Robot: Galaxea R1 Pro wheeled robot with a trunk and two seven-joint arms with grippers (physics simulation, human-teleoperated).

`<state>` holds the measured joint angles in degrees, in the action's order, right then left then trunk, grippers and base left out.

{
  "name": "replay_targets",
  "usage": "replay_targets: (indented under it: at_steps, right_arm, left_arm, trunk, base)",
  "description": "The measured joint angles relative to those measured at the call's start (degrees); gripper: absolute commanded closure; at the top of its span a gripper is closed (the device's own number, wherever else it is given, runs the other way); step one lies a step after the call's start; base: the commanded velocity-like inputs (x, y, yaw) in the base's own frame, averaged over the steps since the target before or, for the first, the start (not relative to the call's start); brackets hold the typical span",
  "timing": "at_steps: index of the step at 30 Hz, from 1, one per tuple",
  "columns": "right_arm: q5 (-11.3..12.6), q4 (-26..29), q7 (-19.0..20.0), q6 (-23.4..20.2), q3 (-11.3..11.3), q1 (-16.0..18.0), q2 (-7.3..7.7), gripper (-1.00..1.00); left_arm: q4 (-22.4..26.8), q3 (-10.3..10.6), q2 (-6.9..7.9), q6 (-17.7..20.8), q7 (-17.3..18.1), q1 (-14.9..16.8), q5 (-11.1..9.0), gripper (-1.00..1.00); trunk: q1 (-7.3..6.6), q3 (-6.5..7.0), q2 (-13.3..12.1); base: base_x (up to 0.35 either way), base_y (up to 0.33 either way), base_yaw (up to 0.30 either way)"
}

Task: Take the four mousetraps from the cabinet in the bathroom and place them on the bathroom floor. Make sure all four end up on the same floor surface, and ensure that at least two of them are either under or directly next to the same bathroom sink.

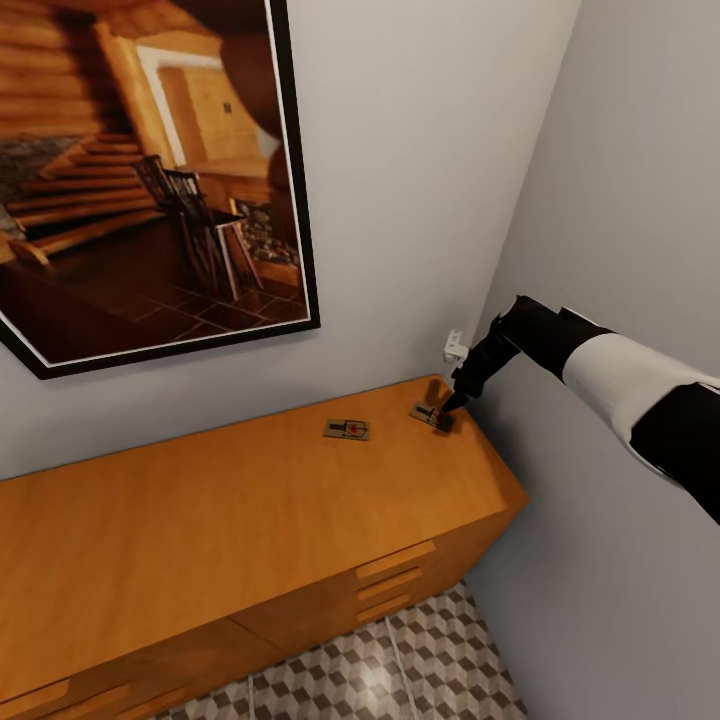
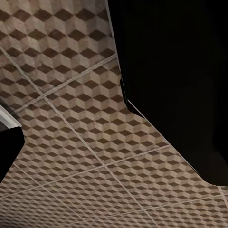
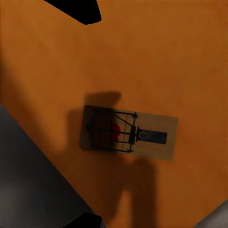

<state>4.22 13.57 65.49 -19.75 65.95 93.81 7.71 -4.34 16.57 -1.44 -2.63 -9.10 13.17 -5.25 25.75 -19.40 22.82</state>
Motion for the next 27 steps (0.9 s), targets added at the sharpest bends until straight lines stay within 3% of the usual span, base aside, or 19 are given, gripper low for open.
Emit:
replay_targets:
  at_steps: [27]
  right_arm:
    - [0.0, 0.0, 0.01, 0.01, -0.02, 0.0, 0.06, -1.0]
  left_arm:
    - [0.0, 0.0, 0.0, 0.0, -0.03, -0.05, 0.01, -1.0]
  trunk:
    - [0.0, 0.0, 0.0]
  base:
    - [0.0, 0.0, 0.0]
